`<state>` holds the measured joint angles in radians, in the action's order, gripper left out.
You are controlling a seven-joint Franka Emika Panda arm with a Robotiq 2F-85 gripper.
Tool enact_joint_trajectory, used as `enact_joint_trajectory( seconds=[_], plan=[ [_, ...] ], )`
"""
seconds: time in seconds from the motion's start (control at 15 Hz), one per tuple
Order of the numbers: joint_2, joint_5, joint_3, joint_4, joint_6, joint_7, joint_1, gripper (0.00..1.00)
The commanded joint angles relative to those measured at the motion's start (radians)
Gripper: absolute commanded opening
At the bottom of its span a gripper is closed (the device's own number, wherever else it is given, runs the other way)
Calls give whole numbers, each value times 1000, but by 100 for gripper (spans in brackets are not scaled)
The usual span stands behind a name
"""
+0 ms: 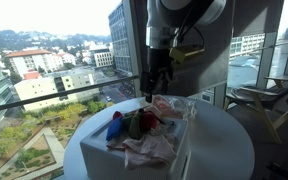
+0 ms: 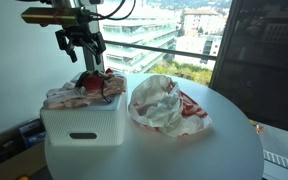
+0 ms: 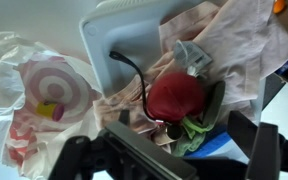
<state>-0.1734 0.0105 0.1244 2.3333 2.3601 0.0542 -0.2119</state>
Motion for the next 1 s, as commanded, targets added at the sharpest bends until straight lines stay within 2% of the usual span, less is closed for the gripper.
enact_joint_trajectory(
  seconds=[0.0,0.27,0.67,0.93],
  plan=[
    [-2,81,47,42,62,-26,15,100],
    [64,211,62,61,131,-29,21,100],
    [178,318,67,22,247,-23,11,100],
    [245,379,52,-18,280,-12,15,100]
  ],
)
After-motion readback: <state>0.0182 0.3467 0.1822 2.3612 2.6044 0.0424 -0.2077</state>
